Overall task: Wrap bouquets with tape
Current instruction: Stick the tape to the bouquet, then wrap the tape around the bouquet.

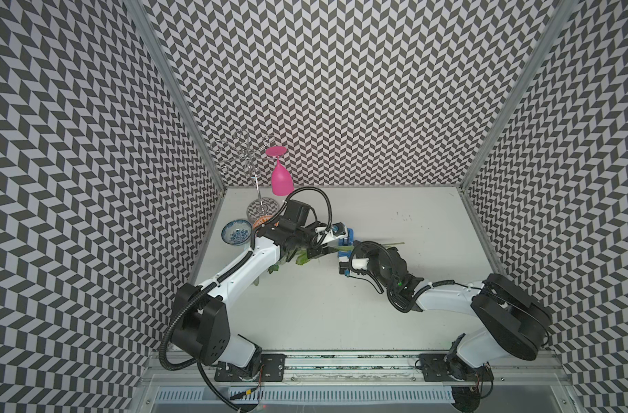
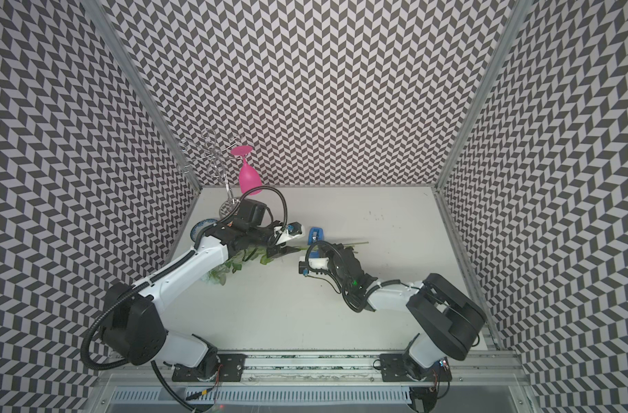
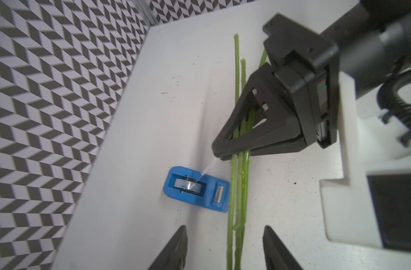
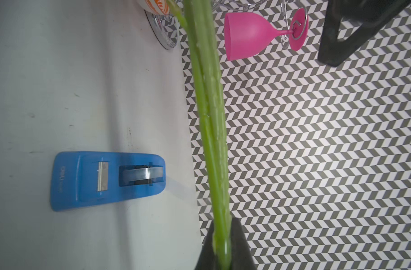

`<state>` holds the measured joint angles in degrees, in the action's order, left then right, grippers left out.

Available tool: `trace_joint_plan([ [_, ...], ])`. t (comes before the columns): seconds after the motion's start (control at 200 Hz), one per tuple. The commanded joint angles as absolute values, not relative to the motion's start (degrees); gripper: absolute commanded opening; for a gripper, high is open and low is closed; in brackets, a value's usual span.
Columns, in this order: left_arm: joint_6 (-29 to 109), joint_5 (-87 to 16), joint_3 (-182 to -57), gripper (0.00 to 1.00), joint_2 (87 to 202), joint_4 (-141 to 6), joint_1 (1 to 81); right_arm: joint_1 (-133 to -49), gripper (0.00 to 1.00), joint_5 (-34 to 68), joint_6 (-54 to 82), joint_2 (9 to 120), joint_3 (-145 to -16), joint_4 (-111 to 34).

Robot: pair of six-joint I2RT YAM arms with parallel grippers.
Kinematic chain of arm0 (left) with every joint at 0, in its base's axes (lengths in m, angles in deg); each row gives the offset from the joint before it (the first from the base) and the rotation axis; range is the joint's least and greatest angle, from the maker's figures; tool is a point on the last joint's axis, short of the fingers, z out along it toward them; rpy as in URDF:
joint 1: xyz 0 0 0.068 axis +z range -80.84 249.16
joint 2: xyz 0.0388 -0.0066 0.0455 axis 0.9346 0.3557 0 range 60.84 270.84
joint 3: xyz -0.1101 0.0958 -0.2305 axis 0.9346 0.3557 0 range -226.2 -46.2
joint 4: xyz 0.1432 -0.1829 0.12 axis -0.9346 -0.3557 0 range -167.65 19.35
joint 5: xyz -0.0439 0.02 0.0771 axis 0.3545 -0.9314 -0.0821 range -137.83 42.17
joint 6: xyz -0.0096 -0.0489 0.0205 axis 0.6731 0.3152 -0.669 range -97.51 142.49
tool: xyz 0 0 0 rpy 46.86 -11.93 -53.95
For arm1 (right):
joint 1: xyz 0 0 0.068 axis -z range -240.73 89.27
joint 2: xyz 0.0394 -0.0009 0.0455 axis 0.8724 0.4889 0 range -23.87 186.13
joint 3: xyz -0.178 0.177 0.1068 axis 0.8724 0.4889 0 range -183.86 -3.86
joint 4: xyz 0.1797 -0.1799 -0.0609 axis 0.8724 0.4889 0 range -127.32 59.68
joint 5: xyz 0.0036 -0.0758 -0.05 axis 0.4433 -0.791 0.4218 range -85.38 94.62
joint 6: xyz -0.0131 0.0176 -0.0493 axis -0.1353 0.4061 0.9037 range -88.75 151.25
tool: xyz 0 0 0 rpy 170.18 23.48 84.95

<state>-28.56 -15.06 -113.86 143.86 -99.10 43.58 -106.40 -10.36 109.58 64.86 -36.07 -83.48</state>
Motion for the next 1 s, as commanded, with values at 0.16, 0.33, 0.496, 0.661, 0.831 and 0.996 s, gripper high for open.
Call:
trace_joint_plan([
  [0.16,-31.2,-11.9,-115.5,0.69,141.8,-97.6,46.0,-108.5,0.0,-13.9,116.4,71.3,-30.9,-122.2],
  [0.33,-34.4,-12.2,-118.2,0.69,146.8,-101.9,46.0,-109.9,0.0,-15.2,120.4,78.3,-30.3,-136.7],
  [0.496,-35.7,-14.4,-118.5,0.69,149.9,-101.0,45.7,-111.1,0.0,-15.6,122.1,80.4,-30.4,-138.3],
  [0.661,-38.3,-13.7,-119.3,0.67,152.3,-104.4,44.3,-111.4,0.0,-15.5,121.8,80.9,-30.1,-138.6],
  [0.831,-39.5,-13.3,-120.3,0.65,153.9,-107.7,43.7,-111.8,0.0,-15.2,122.6,81.9,-30.3,-138.7],
  [0.996,-39.3,-13.3,-123.8,0.62,152.5,-111.4,44.9,-111.9,0.0,-14.9,122.9,82.1,-30.0,-138.0],
])
